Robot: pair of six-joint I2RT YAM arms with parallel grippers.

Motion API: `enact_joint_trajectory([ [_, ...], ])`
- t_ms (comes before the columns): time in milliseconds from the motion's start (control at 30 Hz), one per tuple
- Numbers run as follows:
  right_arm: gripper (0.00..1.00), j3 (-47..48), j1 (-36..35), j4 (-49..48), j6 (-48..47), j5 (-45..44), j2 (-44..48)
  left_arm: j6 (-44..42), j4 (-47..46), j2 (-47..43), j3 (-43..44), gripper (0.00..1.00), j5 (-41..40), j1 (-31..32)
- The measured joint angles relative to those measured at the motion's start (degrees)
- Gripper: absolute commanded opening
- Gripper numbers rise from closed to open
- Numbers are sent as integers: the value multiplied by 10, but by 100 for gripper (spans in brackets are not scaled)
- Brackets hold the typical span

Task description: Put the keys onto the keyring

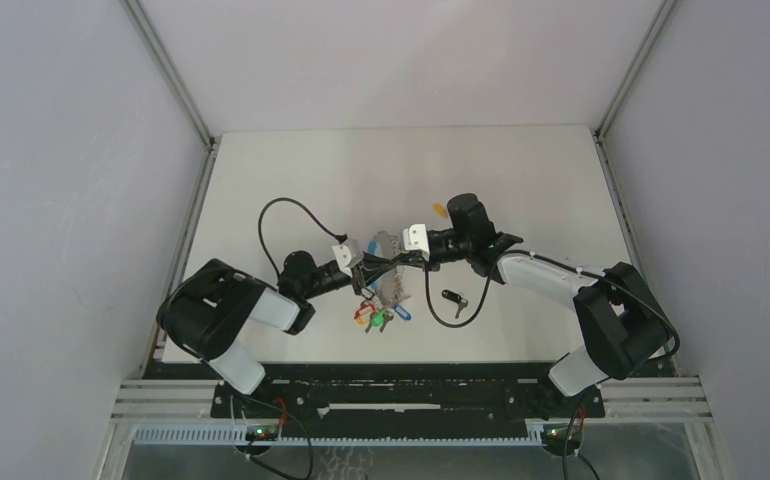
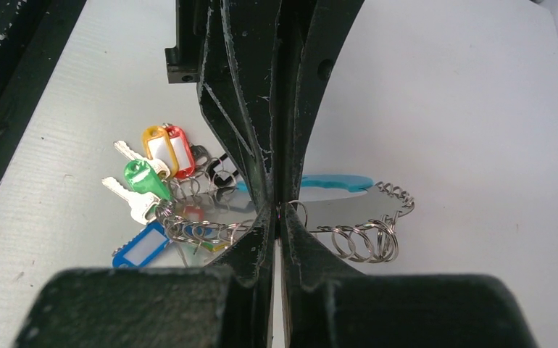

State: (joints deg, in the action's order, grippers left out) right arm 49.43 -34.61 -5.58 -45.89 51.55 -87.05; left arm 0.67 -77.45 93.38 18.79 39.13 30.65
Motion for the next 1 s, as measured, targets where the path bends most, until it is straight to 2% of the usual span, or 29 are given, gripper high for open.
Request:
enact_joint_trajectory([
  [133, 0, 0, 0, 2, 8, -1, 0, -4, 0, 0, 0, 0, -6, 2],
  [233, 1, 0, 0, 2, 12, -5, 0, -10, 2, 0, 0, 0, -10, 4],
  [467, 31, 0, 0, 9, 31, -17, 1, -18, 0, -2, 0, 0, -14, 12],
  [533, 34, 0, 1, 18, 37, -21, 3, -19, -3, -2, 0, 0, -14, 15],
  [667, 34, 0, 5, 36, 44, -34, 26, -24, -7, -2, 0, 0, -15, 16],
  [833, 30, 0, 8, 58, 45, -61, 64, -24, -8, -3, -1, 0, -21, 16],
  [1000, 31, -7, 9, 63, 47, -81, 76, -30, 25, -25, -2, 0, -32, 16],
])
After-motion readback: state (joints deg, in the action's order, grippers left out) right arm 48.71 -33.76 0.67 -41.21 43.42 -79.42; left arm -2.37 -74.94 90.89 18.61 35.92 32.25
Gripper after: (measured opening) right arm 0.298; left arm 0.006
